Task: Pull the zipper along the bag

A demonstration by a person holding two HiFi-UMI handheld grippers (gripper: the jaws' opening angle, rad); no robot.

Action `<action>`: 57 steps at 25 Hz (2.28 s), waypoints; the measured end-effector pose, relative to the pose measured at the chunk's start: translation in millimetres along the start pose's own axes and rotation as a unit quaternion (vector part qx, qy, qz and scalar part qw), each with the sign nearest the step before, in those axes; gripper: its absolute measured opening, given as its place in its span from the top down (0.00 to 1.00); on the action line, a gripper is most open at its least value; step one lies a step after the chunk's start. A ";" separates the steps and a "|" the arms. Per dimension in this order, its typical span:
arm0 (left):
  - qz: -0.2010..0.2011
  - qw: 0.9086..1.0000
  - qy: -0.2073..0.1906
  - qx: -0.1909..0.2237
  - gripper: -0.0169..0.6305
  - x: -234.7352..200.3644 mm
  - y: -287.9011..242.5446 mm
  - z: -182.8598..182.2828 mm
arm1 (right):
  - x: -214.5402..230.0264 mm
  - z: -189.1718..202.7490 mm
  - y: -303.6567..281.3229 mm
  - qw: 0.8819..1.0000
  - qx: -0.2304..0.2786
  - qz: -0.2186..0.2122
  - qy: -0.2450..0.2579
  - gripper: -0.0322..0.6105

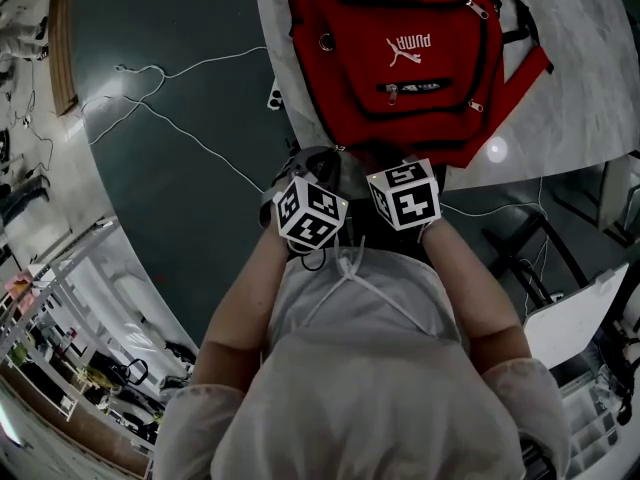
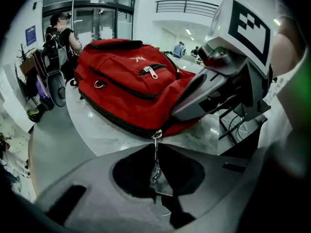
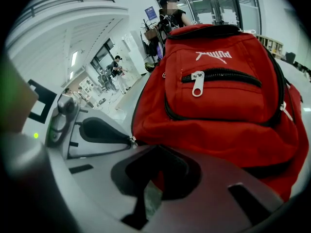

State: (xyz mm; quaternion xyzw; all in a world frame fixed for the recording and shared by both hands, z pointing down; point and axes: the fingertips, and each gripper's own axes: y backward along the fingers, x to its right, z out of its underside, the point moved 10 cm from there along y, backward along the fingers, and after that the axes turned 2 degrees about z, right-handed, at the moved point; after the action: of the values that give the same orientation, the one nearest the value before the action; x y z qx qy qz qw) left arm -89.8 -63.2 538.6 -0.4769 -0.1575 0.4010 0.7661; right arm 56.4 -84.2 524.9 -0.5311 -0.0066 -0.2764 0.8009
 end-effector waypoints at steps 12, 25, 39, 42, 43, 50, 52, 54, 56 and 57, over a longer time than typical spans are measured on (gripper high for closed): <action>0.033 0.996 0.074 -0.034 0.93 -9.6 -1.6 -7.2 | -2.1 -0.8 -0.5 1.000 -0.004 0.008 0.006 0.91; -0.004 0.998 0.041 -0.042 0.93 -23.5 3.6 -10.0 | -5.4 -4.6 -2.7 0.998 -0.029 0.027 0.043 0.91; -0.025 0.996 0.087 -0.024 0.93 -67.8 5.0 -21.0 | 0.7 -9.8 -5.4 0.998 -0.052 0.023 0.016 0.91; -0.025 0.995 0.098 -0.019 0.93 -78.3 5.1 -23.1 | -2.8 -9.2 -6.6 0.997 -0.059 0.035 0.040 0.91; -0.026 0.994 0.101 -0.018 0.93 -82.1 5.3 -23.5 | -3.4 -8.7 -7.1 0.997 -0.061 0.036 0.043 0.91; -0.039 0.995 0.092 -0.011 0.93 -103.6 2.4 -36.0 | -3.7 -11.2 -5.7 0.996 -0.066 0.047 0.033 0.91; -0.037 0.995 0.097 -0.007 0.93 -110.1 2.7 -38.2 | -3.4 -12.1 -5.3 0.996 -0.070 0.045 0.029 0.91; -0.040 0.995 0.090 -0.007 0.93 -117.0 1.6 -41.0 | -2.5 -13.1 -6.0 0.996 -0.075 0.041 0.027 0.91; -0.044 0.996 0.082 -0.007 0.93 -124.4 0.7 -44.9 | -2.2 -14.6 -6.9 0.996 -0.078 0.039 0.031 0.91; -0.046 0.996 0.079 -0.006 0.93 -128.0 0.7 -46.9 | -2.4 -15.0 -7.1 0.996 -0.079 0.039 0.032 0.91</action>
State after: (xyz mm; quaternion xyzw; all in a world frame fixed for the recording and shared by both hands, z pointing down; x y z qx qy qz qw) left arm -141.4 -189.3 532.8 -0.5041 -0.1205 0.3258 0.7907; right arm 46.9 -97.9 523.6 -0.5836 0.0620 -0.2613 0.7663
